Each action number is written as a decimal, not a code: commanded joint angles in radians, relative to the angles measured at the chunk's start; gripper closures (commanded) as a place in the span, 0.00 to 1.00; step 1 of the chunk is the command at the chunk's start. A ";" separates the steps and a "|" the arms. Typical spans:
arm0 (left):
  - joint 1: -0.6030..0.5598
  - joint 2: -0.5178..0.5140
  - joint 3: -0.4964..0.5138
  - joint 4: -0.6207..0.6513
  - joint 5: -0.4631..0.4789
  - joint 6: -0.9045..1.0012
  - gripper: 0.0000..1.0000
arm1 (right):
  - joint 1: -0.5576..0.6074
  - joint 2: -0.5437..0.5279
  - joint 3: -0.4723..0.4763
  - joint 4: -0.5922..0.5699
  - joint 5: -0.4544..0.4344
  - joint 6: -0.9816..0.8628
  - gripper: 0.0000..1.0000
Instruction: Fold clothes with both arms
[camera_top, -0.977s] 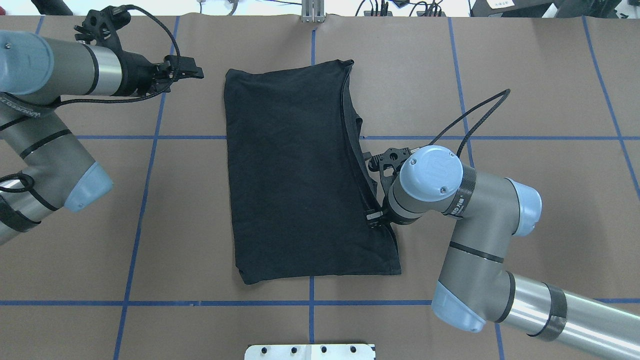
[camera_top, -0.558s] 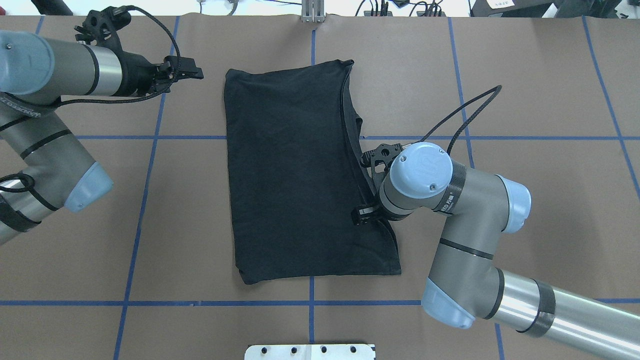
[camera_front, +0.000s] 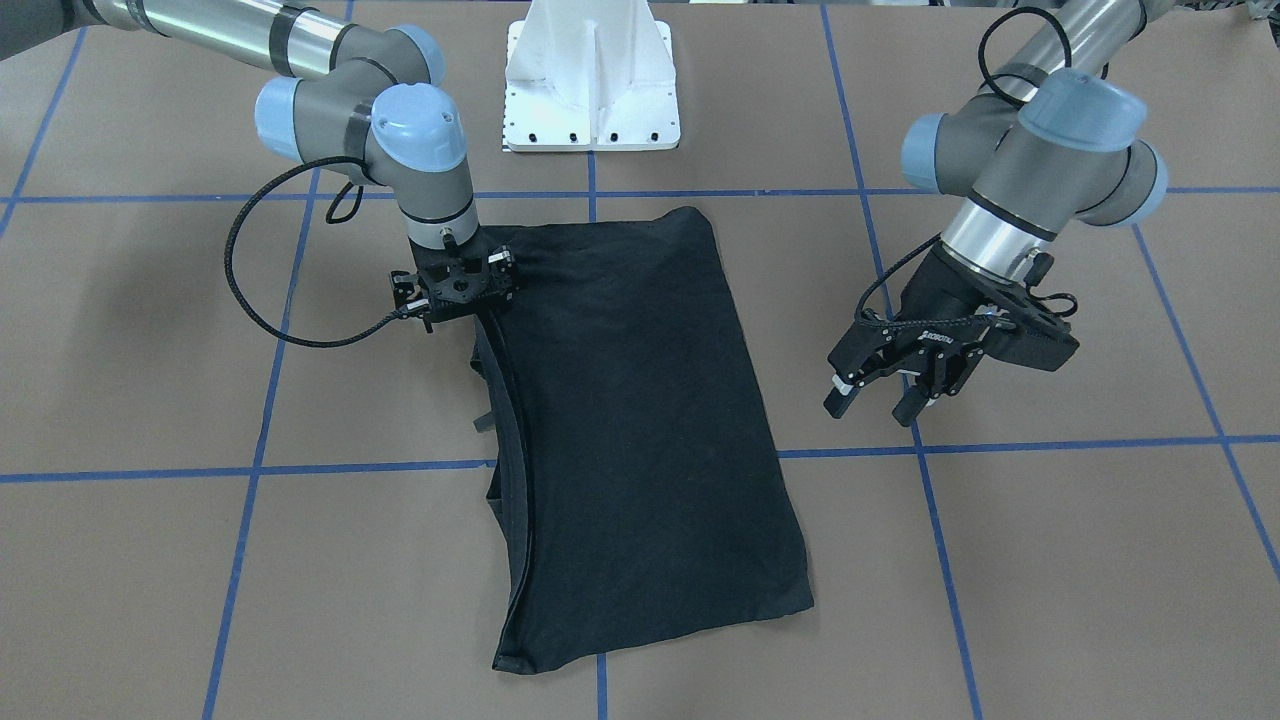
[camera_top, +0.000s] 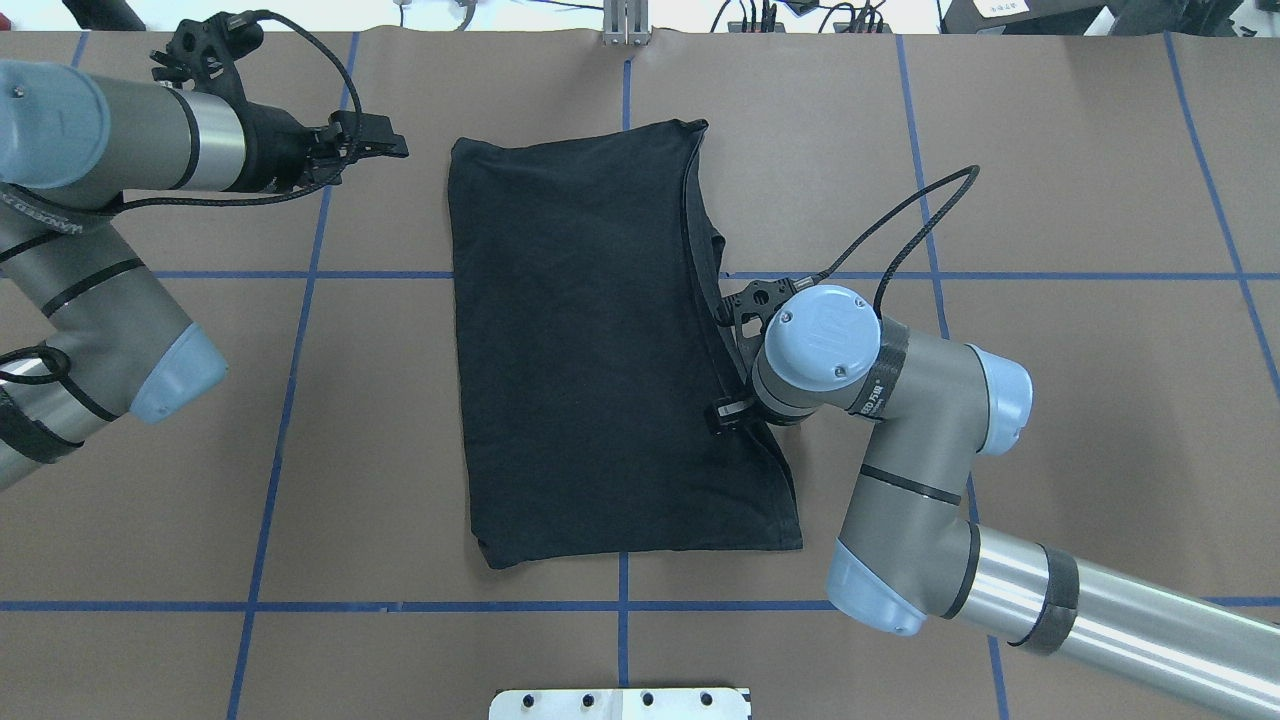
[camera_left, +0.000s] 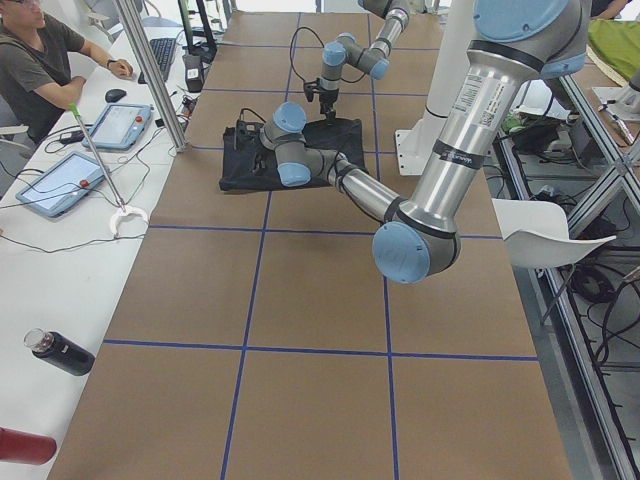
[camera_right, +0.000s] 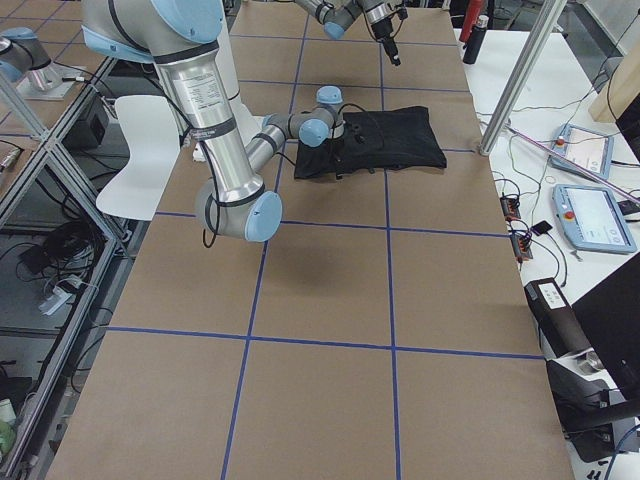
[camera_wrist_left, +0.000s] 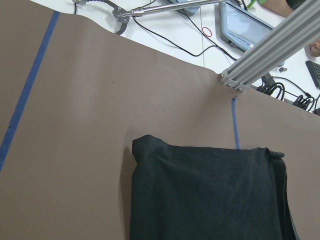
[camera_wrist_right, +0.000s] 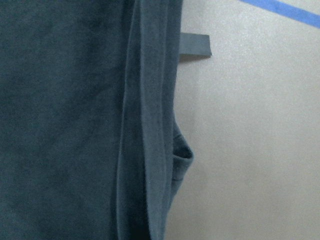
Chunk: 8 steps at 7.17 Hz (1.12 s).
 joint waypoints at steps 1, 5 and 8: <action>0.000 0.000 0.000 0.000 -0.001 0.000 0.00 | 0.005 0.000 -0.013 0.001 -0.001 -0.013 0.01; 0.000 -0.005 0.000 0.002 -0.001 0.000 0.00 | 0.060 -0.007 -0.013 -0.002 0.014 -0.039 0.01; 0.000 -0.008 0.000 0.003 0.001 0.000 0.00 | 0.097 -0.032 -0.015 -0.004 0.020 -0.076 0.01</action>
